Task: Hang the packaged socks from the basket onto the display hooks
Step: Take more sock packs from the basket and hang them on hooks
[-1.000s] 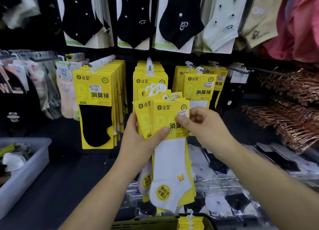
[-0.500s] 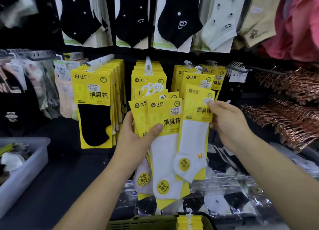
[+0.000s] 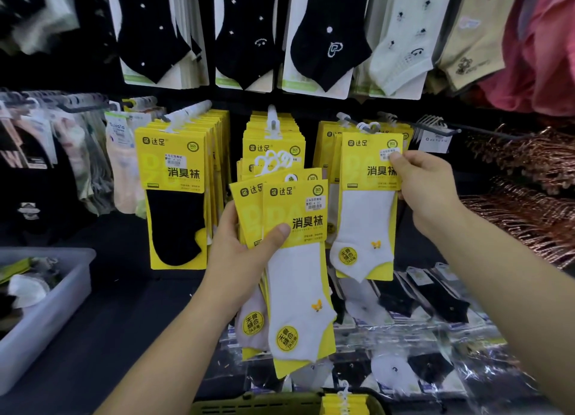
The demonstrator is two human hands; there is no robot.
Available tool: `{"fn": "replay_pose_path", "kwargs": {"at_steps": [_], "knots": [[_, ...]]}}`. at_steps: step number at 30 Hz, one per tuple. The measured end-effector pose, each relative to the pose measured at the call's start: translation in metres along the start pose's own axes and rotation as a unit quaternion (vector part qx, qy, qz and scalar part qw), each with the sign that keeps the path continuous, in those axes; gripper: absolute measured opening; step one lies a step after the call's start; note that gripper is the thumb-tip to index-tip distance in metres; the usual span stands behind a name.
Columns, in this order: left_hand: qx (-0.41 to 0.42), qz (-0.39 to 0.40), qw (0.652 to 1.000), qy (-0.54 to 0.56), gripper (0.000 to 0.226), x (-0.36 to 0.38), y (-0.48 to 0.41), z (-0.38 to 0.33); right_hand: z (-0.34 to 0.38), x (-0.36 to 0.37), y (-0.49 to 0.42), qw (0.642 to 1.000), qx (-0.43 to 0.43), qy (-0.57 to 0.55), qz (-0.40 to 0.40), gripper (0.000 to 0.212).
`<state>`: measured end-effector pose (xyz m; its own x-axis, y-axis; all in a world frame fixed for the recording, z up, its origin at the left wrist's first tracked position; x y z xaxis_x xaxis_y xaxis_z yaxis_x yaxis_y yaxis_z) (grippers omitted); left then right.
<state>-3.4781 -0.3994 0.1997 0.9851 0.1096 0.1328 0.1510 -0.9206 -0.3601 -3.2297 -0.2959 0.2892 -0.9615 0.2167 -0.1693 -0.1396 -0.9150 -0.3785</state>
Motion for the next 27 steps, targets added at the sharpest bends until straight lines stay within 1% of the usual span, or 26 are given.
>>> {"fn": "replay_pose_path", "kwargs": {"at_steps": [5, 7, 10, 12, 14, 15, 16, 18, 20, 21, 23, 25, 27], "knots": [[0.005, 0.000, 1.000, -0.002, 0.050, 0.001, 0.000, 0.001, -0.007, 0.004, -0.002, 0.999, -0.003, 0.031, 0.021, 0.024], [0.008, 0.001, 1.000, -0.003, 0.051, 0.001, 0.000, 0.001, -0.012, 0.004, -0.002, 0.999, -0.006, 0.049, 0.017, 0.025], [0.010, 0.006, 1.000, 0.004, 0.050, 0.002, 0.000, 0.001, -0.018, 0.004, -0.004, 0.998, -0.011, 0.058, -0.004, 0.021], [0.009, 0.009, 1.000, 0.006, 0.051, 0.003, 0.000, 0.001, -0.021, 0.004, -0.002, 0.997, -0.007, 0.064, -0.040, 0.016], [0.006, 0.009, 1.000, 0.007, 0.053, 0.003, 0.000, 0.002, -0.020, 0.006, 0.006, 0.994, -0.002, 0.085, -0.070, 0.017], [0.005, 0.010, 1.000, 0.007, 0.053, 0.003, 0.000, 0.002, -0.017, 0.008, 0.012, 0.993, -0.007, 0.094, -0.065, 0.018], [0.005, 0.010, 1.000, 0.007, 0.054, 0.004, 0.001, 0.002, -0.013, 0.011, 0.019, 0.995, -0.015, 0.092, -0.042, 0.020], [0.003, 0.011, 1.000, 0.010, 0.055, 0.005, 0.000, 0.002, -0.002, 0.021, 0.037, 0.997, -0.028, 0.056, 0.050, 0.026], [0.003, 0.010, 1.000, 0.009, 0.057, 0.007, 0.001, 0.001, 0.009, 0.033, 0.057, 0.987, -0.027, 0.034, 0.153, 0.033], [0.003, 0.009, 1.000, 0.008, 0.057, 0.008, 0.001, 0.001, 0.011, 0.038, 0.064, 0.982, -0.024, 0.036, 0.184, 0.035], [0.002, 0.005, 1.000, 0.008, 0.057, 0.009, 0.002, 0.001, 0.010, 0.044, 0.072, 0.981, -0.017, 0.047, 0.190, 0.035], [0.000, 0.009, 1.000, 0.016, 0.063, 0.010, 0.004, 0.002, 0.005, 0.044, 0.074, 0.983, -0.013, 0.044, 0.175, 0.035], [-0.006, 0.016, 0.999, 0.030, 0.071, 0.010, 0.006, 0.002, -0.002, 0.041, 0.074, 0.984, 0.004, 0.028, 0.175, 0.040]]}}
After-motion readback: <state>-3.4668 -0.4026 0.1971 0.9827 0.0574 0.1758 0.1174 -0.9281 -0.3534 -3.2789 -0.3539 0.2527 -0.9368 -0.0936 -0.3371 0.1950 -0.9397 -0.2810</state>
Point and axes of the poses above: each hand's wrist, its own y-axis away from the middle knuckle, its own x-axis out of the palm, z = x × y, the point moved 1 cm from there along -y, towards the middle knuckle, and after that the axes turned 6 degrees about z, right-handed, at the moved point
